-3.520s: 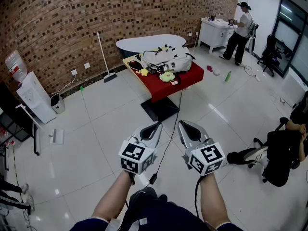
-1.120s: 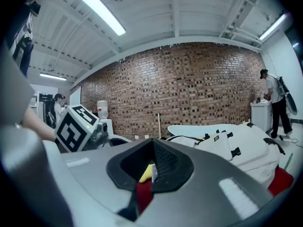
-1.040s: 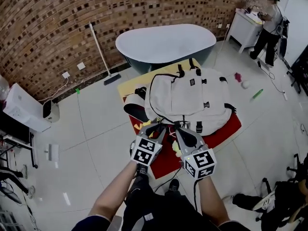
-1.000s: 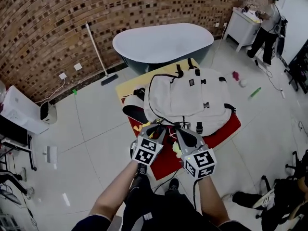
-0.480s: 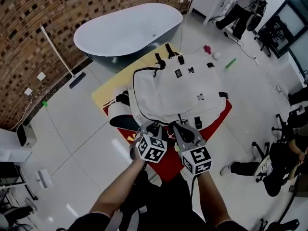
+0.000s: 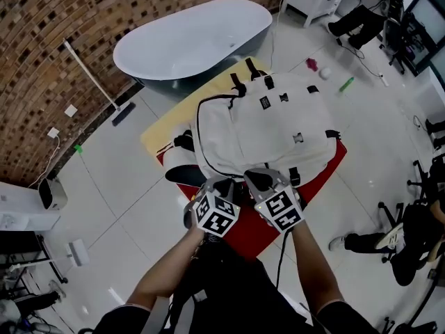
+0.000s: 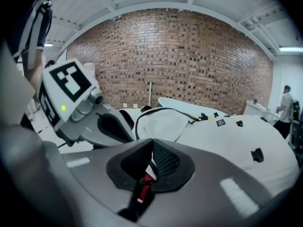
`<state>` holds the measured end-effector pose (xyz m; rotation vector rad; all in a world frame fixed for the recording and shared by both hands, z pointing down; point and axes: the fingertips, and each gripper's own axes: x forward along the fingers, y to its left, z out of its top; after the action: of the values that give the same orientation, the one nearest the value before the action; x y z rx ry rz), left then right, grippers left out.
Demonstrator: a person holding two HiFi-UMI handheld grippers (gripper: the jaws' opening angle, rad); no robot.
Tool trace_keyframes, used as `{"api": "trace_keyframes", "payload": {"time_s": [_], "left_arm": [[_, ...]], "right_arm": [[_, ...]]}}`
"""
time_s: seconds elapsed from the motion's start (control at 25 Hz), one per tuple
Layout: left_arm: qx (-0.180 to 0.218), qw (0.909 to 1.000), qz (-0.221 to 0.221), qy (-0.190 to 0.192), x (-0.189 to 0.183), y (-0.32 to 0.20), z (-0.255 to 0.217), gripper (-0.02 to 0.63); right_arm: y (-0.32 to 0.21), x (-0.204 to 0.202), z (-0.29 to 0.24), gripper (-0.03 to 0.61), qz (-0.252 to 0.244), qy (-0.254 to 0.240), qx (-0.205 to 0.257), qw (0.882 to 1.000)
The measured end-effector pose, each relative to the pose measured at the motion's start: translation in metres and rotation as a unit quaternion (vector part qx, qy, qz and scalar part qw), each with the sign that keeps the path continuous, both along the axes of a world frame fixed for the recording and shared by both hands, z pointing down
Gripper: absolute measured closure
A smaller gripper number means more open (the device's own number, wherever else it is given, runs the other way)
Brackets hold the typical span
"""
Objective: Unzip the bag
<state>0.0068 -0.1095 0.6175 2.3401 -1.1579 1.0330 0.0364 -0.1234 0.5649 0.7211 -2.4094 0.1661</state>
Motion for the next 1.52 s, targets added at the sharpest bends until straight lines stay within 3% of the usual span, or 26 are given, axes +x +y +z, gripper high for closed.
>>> {"api": "trace_keyframes", "payload": {"time_s": [0.08, 0.12, 0.16, 0.24, 0.44, 0.92, 1.08, 1.4, 1.52], "left_arm": [[0.000, 0.9999, 0.007, -0.008, -0.004, -0.001, -0.007, 0.592], [-0.001, 0.9998, 0.011, -0.014, -0.004, -0.001, -0.010, 0.592], [-0.001, 0.9997, 0.013, -0.020, -0.005, -0.002, -0.012, 0.592], [0.002, 0.9995, 0.013, -0.029, -0.006, -0.003, -0.016, 0.594], [-0.001, 0.9993, -0.004, -0.037, -0.017, -0.005, -0.026, 0.594], [-0.006, 0.9991, -0.012, -0.041, -0.074, -0.021, -0.047, 0.589], [-0.005, 0.9989, 0.028, -0.039, -0.092, -0.032, -0.054, 0.589], [-0.027, 0.9929, 0.116, 0.003, -0.113, -0.060, -0.052, 0.581], [-0.017, 0.9886, 0.149, -0.017, -0.121, -0.078, -0.048, 0.578]], "right_arm": [[0.005, -0.009, 0.012, 0.568, -0.043, 0.019, -0.008, 0.999], [0.010, -0.013, 0.017, 0.407, -0.066, 0.026, -0.015, 0.997], [0.014, -0.016, 0.022, 0.360, -0.085, 0.035, -0.018, 0.996], [0.014, -0.018, 0.030, 0.381, -0.113, 0.062, -0.003, 0.992], [0.010, -0.018, 0.045, 0.515, -0.155, 0.105, 0.039, 0.982], [0.012, -0.009, 0.039, 0.534, -0.162, 0.089, 0.029, 0.982], [0.014, -0.010, 0.035, 0.535, -0.151, 0.105, 0.034, 0.982], [0.017, -0.007, 0.033, 0.541, -0.119, 0.160, 0.026, 0.979], [0.017, -0.003, 0.034, 0.543, -0.096, 0.171, 0.014, 0.980]]}}
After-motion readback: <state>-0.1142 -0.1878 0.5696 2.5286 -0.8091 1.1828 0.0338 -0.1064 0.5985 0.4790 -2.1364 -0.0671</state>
